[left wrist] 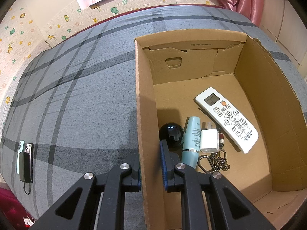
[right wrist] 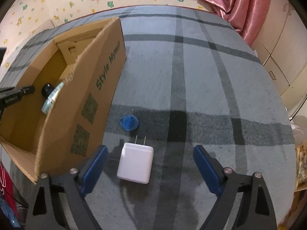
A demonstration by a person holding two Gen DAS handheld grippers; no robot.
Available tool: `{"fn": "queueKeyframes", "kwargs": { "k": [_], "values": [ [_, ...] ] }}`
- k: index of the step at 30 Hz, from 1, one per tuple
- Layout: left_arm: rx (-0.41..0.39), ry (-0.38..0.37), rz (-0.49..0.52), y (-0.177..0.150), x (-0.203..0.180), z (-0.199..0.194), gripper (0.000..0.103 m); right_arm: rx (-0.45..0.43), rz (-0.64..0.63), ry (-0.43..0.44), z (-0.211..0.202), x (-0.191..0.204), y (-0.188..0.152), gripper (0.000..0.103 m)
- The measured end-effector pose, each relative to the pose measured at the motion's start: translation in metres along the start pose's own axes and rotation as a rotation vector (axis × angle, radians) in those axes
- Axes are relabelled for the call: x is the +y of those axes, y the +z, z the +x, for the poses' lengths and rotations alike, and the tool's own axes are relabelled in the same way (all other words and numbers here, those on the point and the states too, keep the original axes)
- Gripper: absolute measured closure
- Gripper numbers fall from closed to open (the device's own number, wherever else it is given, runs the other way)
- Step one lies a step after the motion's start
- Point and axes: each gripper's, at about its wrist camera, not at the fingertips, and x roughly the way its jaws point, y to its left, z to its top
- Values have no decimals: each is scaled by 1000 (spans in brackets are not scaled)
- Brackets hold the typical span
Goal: Organize rigid objects
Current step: 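Move the right gripper to the larger white charger on the bed, then close the right gripper on the larger white charger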
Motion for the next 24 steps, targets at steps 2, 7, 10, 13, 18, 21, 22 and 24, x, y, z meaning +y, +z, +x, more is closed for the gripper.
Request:
{"fn": "queueKeyframes", "kwargs": {
  "k": [2, 7, 10, 13, 18, 21, 22, 24],
  "values": [
    [0, 0, -1, 0, 0, 0, 87, 15, -6, 2, 5, 1, -2, 22],
    [0, 1, 0, 0, 0, 0, 87, 32, -6, 16, 15, 3, -8, 27],
    [0, 0, 0, 0, 0, 0, 87, 48, -7, 18, 22, 5, -12, 29],
    [1, -2, -3, 0, 1, 0, 87, 62, -4, 22, 28, 7, -15, 35],
    [0, 0, -2, 1, 2, 0, 87, 80, -4, 36, 35, 11, -20, 57],
    [0, 0, -2, 1, 2, 0, 87, 76, -10, 28, 35, 12, -22, 57],
    [-1, 1, -1, 1, 1, 1, 87, 76, -8, 28, 35, 12, -21, 57],
    [0, 0, -2, 1, 2, 1, 87, 75, -2, 28, 35, 12, -21, 57]
  ]
}}
